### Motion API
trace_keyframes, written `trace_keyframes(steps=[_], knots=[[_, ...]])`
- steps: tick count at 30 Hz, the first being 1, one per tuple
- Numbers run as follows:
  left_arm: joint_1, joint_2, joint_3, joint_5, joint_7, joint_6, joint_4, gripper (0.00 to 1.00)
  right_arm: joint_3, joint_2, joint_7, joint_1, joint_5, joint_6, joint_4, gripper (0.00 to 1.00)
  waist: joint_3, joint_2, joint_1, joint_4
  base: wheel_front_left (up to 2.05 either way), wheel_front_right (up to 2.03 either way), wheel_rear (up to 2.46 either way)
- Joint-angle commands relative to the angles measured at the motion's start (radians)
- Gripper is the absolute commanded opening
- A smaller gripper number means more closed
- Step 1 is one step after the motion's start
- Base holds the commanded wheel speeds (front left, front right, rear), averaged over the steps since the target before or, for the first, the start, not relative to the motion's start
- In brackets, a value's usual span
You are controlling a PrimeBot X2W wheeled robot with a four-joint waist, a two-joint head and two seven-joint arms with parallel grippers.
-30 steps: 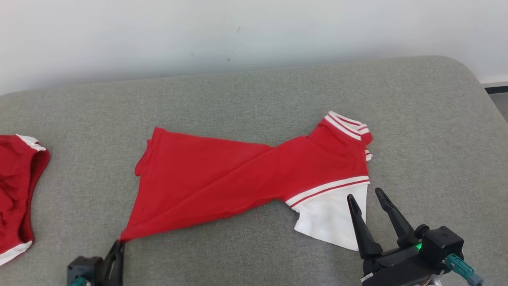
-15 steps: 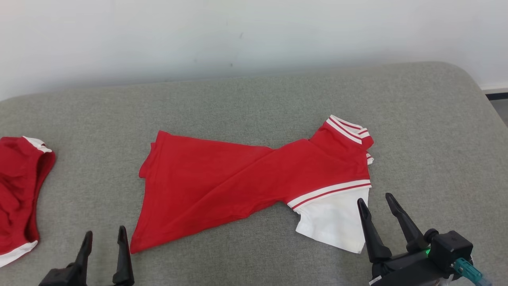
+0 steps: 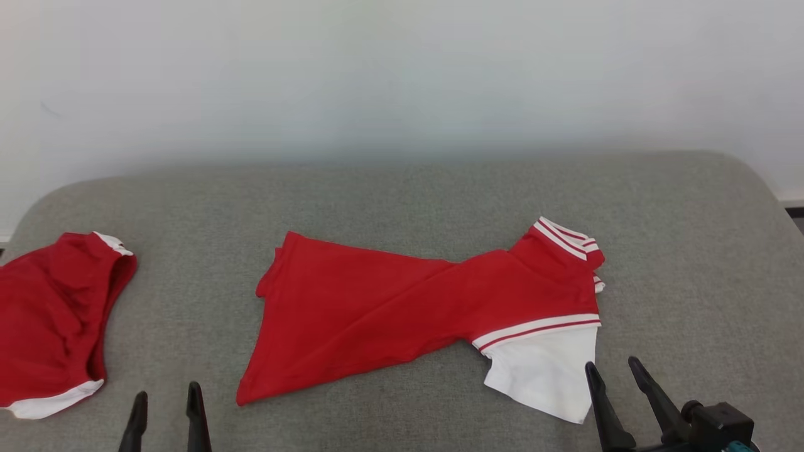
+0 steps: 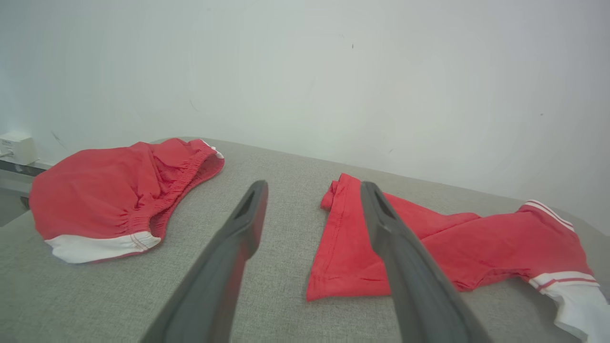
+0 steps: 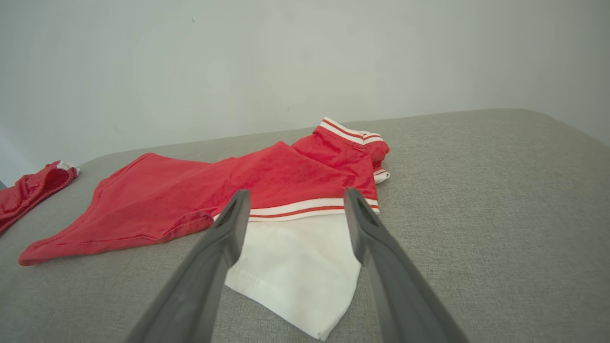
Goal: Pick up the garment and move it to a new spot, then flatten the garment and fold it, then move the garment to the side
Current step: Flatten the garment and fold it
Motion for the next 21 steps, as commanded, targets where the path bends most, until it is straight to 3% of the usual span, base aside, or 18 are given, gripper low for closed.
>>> trace_keyframes(steps=[1, 13, 21], knots=[[0.017, -0.003, 0.004, 0.012, -0.001, -0.005, 0.002, 1.00, -0.002, -0.005, 0.000, 0.012, -0.006, 0.001, 0.002, 1.00, -0.023, -0.0001, 0.0001, 0.021, 0.00, 0.00, 0.00], [0.043, -0.022, -0.001, 0.055, -0.001, -0.058, 0.058, 1.00, -0.081, 0.022, -0.025, 0.057, -0.064, 0.001, 0.049, 1.00, -0.055, -0.0001, 0.0001, 0.030, 0.00, 0.00, 0.00], [0.028, -0.023, -0.003, 0.043, -0.001, -0.063, 0.086, 1.00, -0.093, 0.042, -0.028, 0.057, -0.073, 0.001, 0.061, 1.00, -0.043, -0.0001, 0.0001, 0.018, 0.00, 0.00, 0.00]])
